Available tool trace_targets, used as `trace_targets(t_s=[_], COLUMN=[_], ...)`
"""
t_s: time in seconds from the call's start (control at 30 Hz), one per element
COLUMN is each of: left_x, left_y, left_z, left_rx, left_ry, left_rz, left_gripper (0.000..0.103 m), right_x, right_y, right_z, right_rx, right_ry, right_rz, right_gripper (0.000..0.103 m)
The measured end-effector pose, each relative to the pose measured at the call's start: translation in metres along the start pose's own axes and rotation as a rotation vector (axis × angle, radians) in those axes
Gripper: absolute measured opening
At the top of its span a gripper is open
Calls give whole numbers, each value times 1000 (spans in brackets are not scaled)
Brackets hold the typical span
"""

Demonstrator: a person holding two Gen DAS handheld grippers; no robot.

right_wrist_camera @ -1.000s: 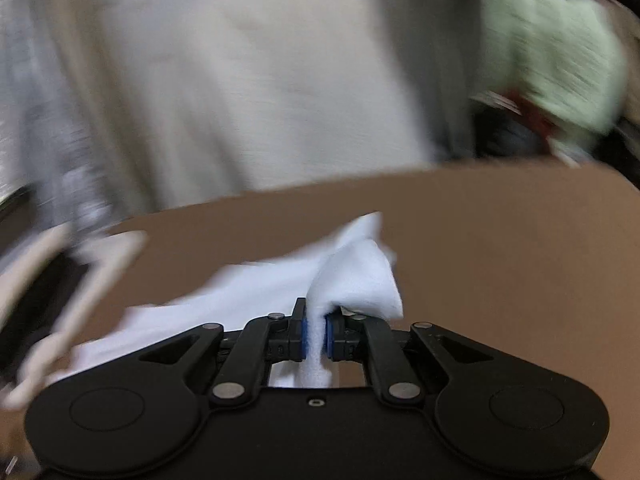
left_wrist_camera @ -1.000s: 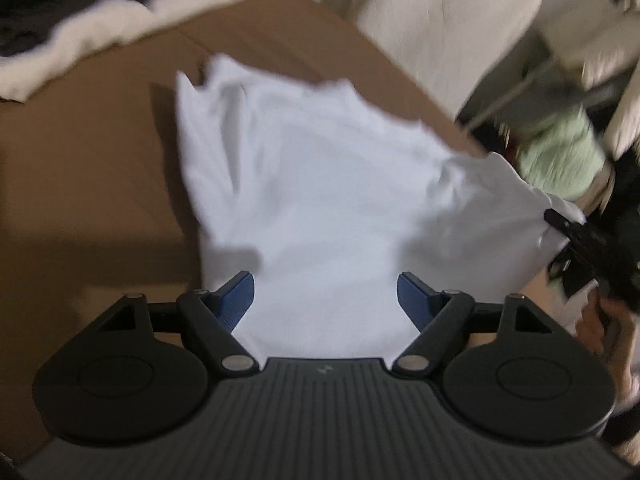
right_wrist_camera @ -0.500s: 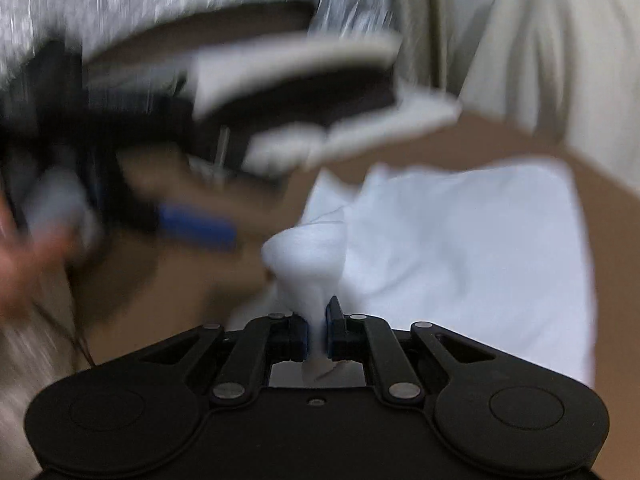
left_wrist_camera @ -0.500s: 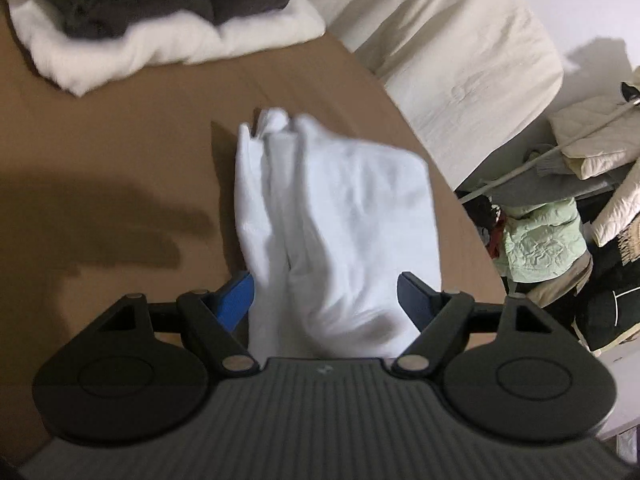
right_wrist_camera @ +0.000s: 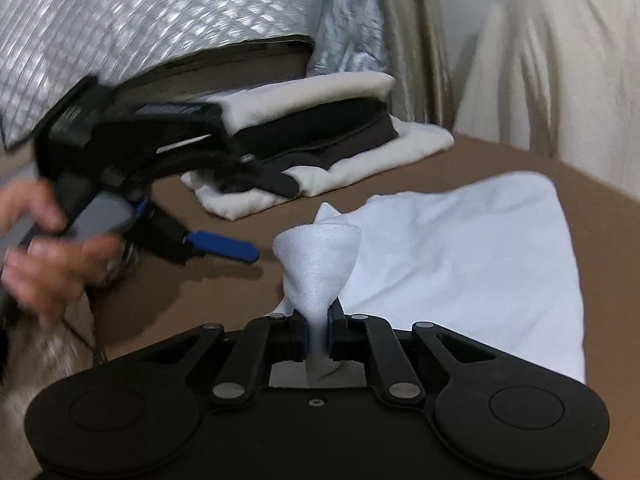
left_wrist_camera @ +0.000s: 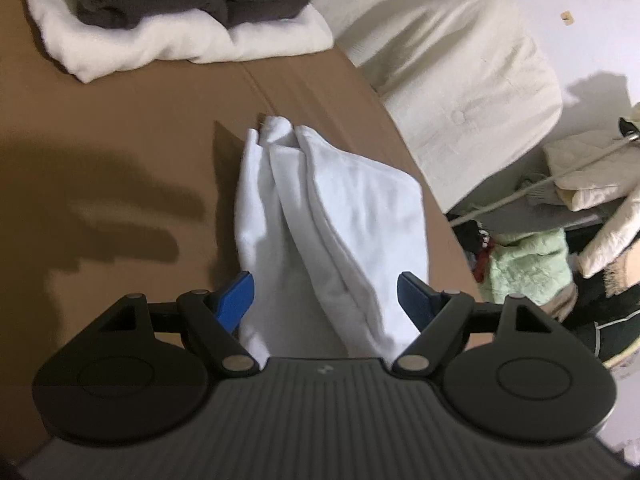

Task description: Fold clothes

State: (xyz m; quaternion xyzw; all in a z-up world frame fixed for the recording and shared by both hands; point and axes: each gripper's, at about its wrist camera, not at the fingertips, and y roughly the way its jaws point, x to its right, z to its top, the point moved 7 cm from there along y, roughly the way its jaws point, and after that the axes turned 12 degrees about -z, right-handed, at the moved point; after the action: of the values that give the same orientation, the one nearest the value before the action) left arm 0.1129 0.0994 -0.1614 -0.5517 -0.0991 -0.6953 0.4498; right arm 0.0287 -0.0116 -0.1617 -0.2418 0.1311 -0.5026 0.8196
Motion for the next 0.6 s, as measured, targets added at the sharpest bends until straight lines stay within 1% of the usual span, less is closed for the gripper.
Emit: trace_targets(t_s=[0.07, 0.17, 0.27, 0.3, 0.4, 0.43, 0.5, 0.53, 0.6], left_x=[1, 6, 7, 4, -10, -8, 0, 2, 5], left_y=[5, 11, 22, 29, 40, 40, 36, 34, 32], left_z=[-4, -11, -21, -28, -43, -44, -40, -39, -36], left_rx=[-24, -53, -139, -195, -267, -265, -241, -232, -215], left_ry=[-3, 23, 96, 132, 239, 257, 256, 265, 285], left_rz=[-8, -5, 66, 126, 335, 344, 310, 303, 292], left_gripper=[78, 78, 79, 79, 78, 78, 67, 59, 53], right_x=[-10, -12, -16, -18, -20, -21, -26, -29, -33], right_y=[3, -1, -3, 0, 3, 3, -4, -7, -10], right_z=[0, -3, -8, -13, -22, -24, -22, -22, -22], right_rx=[2, -10, -54, -69, -95, -100, -76, -65, -52], right_ry=[-55, -73, -124, -139, -149, -151, -179, -193, -210], right_rz=[-4, 24, 41, 35, 45, 51, 71, 81, 103], right_gripper=[12, 13, 13, 13, 13, 13, 13, 13, 13])
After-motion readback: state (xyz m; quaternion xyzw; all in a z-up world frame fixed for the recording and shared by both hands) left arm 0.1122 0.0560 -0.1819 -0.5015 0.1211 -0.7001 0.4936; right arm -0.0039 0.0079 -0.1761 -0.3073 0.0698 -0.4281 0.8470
